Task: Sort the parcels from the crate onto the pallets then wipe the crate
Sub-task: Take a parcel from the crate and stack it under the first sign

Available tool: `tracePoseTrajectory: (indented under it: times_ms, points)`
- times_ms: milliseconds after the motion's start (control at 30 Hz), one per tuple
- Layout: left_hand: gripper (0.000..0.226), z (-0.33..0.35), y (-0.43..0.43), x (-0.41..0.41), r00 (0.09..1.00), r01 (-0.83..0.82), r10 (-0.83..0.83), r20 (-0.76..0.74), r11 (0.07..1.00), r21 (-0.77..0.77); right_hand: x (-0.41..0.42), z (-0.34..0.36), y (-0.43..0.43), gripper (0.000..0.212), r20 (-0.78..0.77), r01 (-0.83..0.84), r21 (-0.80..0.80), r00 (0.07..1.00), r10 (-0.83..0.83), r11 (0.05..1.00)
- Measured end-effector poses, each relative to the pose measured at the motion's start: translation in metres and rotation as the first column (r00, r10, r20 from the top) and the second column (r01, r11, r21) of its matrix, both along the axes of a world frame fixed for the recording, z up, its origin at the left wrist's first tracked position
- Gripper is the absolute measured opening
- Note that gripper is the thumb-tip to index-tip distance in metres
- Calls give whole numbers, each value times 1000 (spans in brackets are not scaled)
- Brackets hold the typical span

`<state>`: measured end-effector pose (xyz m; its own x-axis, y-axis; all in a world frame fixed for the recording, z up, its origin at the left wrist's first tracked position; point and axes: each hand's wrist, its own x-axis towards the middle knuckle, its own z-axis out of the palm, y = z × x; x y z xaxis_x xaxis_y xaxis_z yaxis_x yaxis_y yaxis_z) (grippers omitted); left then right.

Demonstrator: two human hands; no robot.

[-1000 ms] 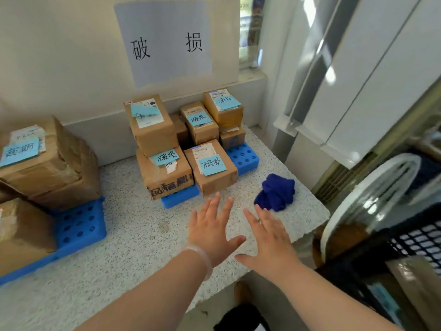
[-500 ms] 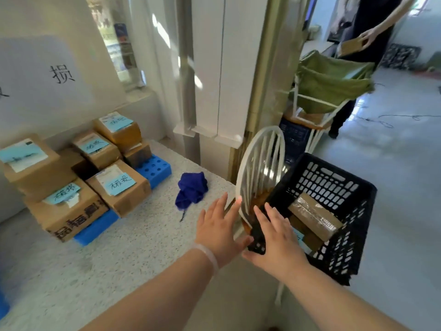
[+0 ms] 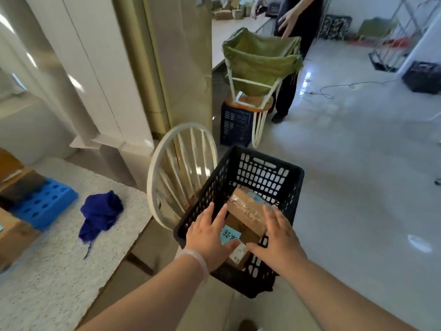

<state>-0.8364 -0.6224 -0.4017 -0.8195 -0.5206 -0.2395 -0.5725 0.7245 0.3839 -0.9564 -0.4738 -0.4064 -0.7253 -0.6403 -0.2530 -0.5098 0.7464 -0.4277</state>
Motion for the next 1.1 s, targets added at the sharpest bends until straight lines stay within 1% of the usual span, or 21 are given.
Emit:
tracePoseTrajectory:
  times_ms: [133, 233, 433, 600, 700, 767, 800, 867, 933, 1100]
  points:
    - [89, -1, 7, -45, 999, -42, 41, 32, 998, 53, -46, -7, 8, 113, 52, -1, 41, 999, -1, 999]
    - [88, -3, 9, -70, 997, -58, 55, 47, 995, 80, -70, -18, 7, 111, 92, 34, 40, 995, -37, 999]
    - [89, -22, -10, -103, 987, -78, 62, 146, 991, 109, -92, -38, -10, 111, 261, 31, 54, 964, -44, 998]
    - [87, -49, -34, -142, 978, -45, 9, 208, 984, 171, -116, -56, -36, 102, 380, 153, 49, 911, -160, 987]
    - [85, -67, -59, -167, 967, -36, -25, 254, 973, 230, -132, -74, -54, 97, 474, 267, 78, 838, -271, 961]
    - [83, -80, -76, -185, 963, -33, -40, 268, 964, 263, -144, -89, -65, 96, 525, 368, 109, 767, -368, 923]
    - [82, -87, -84, -195, 963, -40, -37, 266, 959, 281, -150, -97, -70, 95, 552, 429, 132, 717, -426, 894]
    - [80, -103, -99, -216, 968, -63, -19, 251, 947, 314, -163, -114, -81, 92, 608, 548, 187, 587, -535, 815]
    - [79, -119, -110, -235, 967, -87, -5, 255, 935, 345, -172, -133, -87, 90, 637, 637, 233, 472, -610, 735]
    - [71, -157, -120, -268, 955, -88, -22, 294, 931, 355, -183, -170, -93, 82, 655, 738, 310, 292, -697, 600]
